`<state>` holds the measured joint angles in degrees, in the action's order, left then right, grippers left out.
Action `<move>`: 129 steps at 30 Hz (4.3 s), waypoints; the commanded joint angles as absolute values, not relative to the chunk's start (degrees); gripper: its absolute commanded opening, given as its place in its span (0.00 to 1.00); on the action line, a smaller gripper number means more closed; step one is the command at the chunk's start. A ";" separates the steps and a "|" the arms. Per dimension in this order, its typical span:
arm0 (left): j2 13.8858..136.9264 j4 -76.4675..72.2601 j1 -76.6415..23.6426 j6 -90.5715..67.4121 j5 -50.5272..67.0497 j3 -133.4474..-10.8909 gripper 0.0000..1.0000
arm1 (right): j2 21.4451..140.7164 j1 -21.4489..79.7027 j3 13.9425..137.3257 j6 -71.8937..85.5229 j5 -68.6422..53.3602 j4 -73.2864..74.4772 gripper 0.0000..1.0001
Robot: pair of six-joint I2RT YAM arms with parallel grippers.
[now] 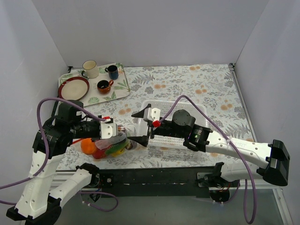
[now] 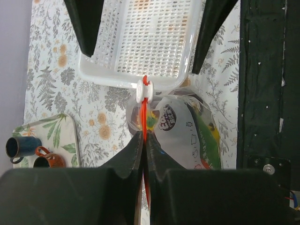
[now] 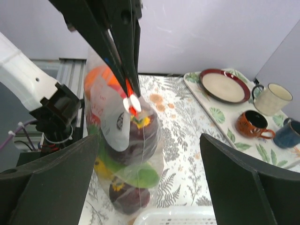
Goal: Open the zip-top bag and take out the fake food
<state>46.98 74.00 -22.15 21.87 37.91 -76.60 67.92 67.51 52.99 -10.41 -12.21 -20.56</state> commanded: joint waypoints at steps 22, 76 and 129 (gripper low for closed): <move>45.70 73.21 -22.24 22.76 43.15 -78.14 0.00 | 75.50 63.90 57.66 -0.44 -31.29 -35.15 0.64; 45.18 68.47 -22.24 15.73 48.08 -75.50 0.33 | 78.49 62.58 61.61 2.64 -34.72 -30.50 0.01; 47.37 69.96 -22.24 15.20 44.38 -80.51 0.00 | 78.83 62.40 66.53 -2.81 -28.91 -23.47 0.81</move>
